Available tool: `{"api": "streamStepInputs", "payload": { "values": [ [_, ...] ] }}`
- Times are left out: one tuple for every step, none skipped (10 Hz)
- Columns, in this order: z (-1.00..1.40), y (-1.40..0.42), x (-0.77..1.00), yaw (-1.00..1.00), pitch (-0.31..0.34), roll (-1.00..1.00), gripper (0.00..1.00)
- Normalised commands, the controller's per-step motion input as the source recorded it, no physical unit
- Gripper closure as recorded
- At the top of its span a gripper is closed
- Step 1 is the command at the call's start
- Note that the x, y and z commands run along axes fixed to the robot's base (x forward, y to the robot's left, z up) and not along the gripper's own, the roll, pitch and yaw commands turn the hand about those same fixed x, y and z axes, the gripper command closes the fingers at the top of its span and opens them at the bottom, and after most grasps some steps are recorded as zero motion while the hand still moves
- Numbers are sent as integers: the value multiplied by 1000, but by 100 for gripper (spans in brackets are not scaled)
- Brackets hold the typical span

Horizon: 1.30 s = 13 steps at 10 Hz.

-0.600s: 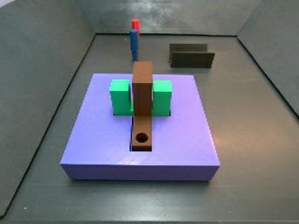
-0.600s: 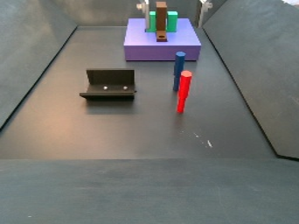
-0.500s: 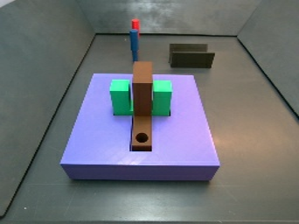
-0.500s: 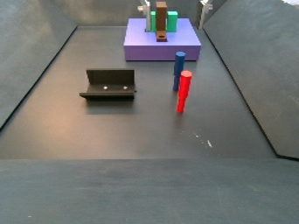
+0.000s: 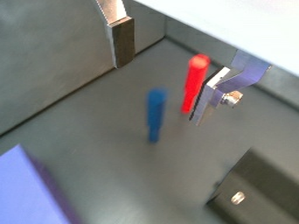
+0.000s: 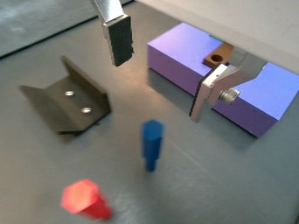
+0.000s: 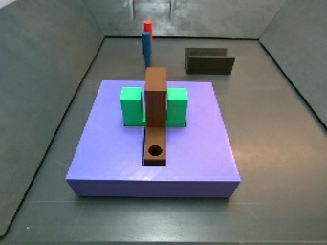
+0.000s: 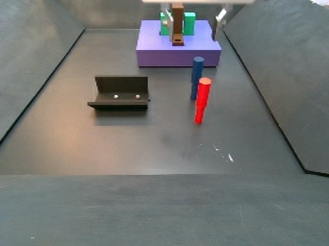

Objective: Pick up the blue object. Move up. Move to above the board. Insert the blue object.
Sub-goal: Pick up the blue object.

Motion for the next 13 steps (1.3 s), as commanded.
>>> {"api": "streamStepInputs", "payload": {
  "values": [
    [-737,40,-183,0,-127,60,0],
    [-511,231,-37,-49,-11,129,0],
    [-414,209,0,-69,0,119,0],
    [-369,254,0,-117,0,147,0],
    [-249,137,0,-86,0,91,0],
    [-229,143,0,-97,0,93,0],
    [0,0,0,0,0,31,0],
    [0,0,0,0,0,10,0],
    [0,0,0,0,0,0,0],
    [0,0,0,0,0,0,100],
    [0,0,0,0,0,0,100],
    [0,0,0,0,0,0,100],
    [0,0,0,0,0,0,100]
  ]
}}
